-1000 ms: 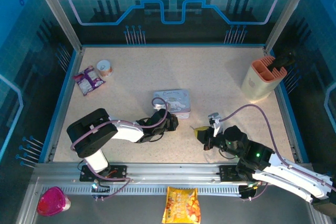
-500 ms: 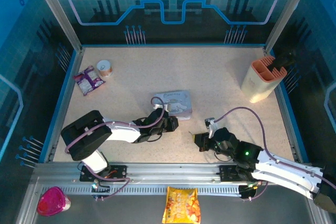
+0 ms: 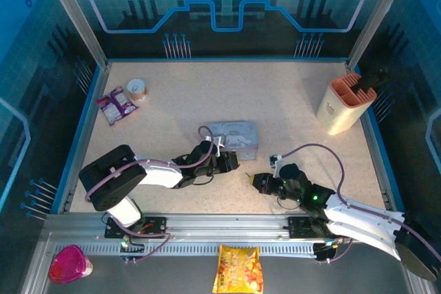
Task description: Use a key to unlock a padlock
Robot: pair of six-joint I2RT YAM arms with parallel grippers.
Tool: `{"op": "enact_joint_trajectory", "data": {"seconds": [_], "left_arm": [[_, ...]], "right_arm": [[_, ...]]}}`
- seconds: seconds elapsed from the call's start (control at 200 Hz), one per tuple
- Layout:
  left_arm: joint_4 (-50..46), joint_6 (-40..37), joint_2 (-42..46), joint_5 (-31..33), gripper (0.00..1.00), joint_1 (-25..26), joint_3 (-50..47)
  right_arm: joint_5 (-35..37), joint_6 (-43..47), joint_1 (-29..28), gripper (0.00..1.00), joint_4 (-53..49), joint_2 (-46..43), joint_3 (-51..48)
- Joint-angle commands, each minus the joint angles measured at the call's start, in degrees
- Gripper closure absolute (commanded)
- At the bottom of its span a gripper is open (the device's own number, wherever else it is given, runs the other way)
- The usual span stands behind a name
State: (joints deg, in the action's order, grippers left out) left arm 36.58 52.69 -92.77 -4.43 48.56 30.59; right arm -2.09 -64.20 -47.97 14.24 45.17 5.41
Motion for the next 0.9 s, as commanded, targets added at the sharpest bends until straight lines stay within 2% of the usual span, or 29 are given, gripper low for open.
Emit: {"op": "enact_joint_trajectory", "data": {"seconds": [0.0, 0.2, 0.34, 0.52, 0.896], "left_arm": [[6.6, 2.3, 1.1, -5.2, 0.97, -0.8, -0.3], [6.3, 3.1, 1.8, -5.7, 0.98, -1.1, -0.5], [5.7, 3.9, 2.3, -5.4, 0.98, -1.3, -1.0], [6.3, 5.3, 2.8, -5.4, 0.98, -1.3, -1.3], [7.4, 7.4, 3.7, -6.8, 0.99, -2.0, -1.5]], "right_arm": [[-4.2, -2.5, 1.8, 1.00, 9.9, 3.0, -1.1], [-7.1, -2.9, 4.2, 1.00, 12.9, 4.7, -1.4], [-8.2, -1.2, 5.8, 1.00, 9.9, 3.5, -0.8], [-11.2, -1.5, 7.9, 1.00, 11.4, 3.1, -1.8], [-15.0, -1.7, 9.7, 1.00, 12.3, 2.8, -2.2]]}}
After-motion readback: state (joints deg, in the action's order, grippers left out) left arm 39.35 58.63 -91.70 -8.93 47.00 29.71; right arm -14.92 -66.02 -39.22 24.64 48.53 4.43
